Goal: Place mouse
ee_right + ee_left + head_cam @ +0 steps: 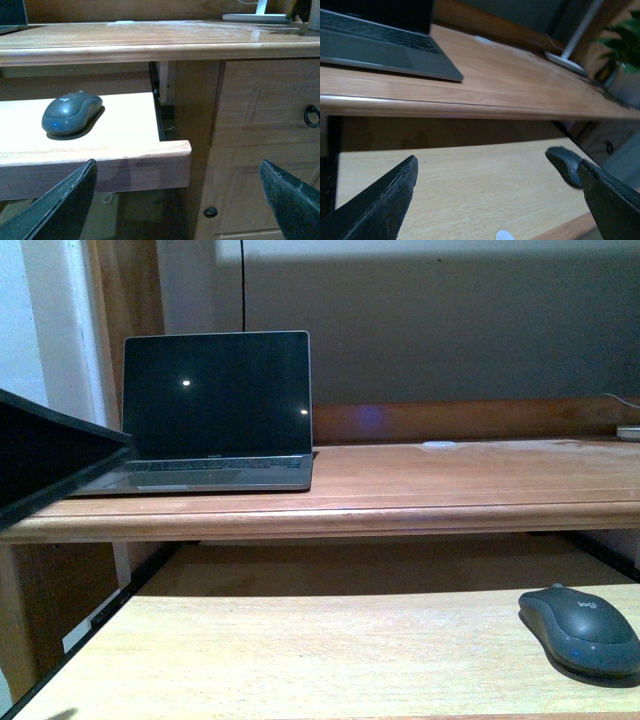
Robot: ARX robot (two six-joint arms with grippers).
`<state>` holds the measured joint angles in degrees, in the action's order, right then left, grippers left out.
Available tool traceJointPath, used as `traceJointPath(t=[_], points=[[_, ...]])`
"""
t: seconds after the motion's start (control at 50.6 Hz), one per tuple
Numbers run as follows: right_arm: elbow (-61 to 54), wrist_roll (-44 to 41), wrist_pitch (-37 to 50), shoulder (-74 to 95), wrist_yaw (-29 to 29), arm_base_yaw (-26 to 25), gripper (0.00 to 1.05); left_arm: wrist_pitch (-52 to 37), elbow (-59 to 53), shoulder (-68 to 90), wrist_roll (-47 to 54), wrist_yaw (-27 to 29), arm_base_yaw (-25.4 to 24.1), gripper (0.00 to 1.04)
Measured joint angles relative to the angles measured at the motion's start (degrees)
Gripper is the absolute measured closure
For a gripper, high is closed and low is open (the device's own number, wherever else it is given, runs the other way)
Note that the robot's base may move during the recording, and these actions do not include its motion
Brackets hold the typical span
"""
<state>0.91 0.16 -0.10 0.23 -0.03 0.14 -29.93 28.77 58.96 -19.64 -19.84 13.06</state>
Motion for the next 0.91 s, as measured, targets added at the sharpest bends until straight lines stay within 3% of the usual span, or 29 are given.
traceJointPath(t=[0.138, 0.237, 0.336, 0.475, 0.653, 0.692, 0.751, 0.791, 0.91], points=[[0.00, 0.00, 0.00, 0.00, 0.00, 0.00, 0.07, 7.34, -3.61, -10.97, -5.33, 7.28, 2.03, 0.08], [0.00, -0.02, 0.00, 0.00, 0.00, 0.00, 0.07, 17.33, -7.06, -22.62, 1.68, 26.32, 7.06, 0.21], [0.00, 0.00, 0.00, 0.00, 0.04, 0.00, 0.07, 24.24, -12.52, -34.42, 11.13, 37.31, 6.51, 0.37], [1.88, 2.75, -0.90, 5.51, -3.37, 0.09, 0.07, 24.65, -17.18, -42.21, 17.35, 33.22, 1.14, 0.67], [16.31, 6.67, 14.95, 32.96, 1.92, 7.82, 0.07, 27.39, -20.48, -47.28, 18.60, 29.66, -3.10, 1.02], [20.46, 6.73, 16.13, 38.40, 3.58, 10.91, 0.07, 30.10, -21.35, -50.49, 18.78, 28.04, -4.00, 1.02], [25.29, 6.34, 17.20, 45.13, 6.34, 15.58, 0.07, 30.80, -21.99, -53.02, 18.95, 21.51, -9.14, 1.02], [28.30, 4.98, 17.64, 49.09, 7.32, 19.17, 0.07, 30.80, -22.43, -53.55, 18.97, 20.90, -11.87, 1.02], [34.47, 3.26, 15.54, 59.06, 8.41, 26.38, 0.07, 30.75, -23.85, -54.60, 19.02, 19.98, -12.61, 1.02]])
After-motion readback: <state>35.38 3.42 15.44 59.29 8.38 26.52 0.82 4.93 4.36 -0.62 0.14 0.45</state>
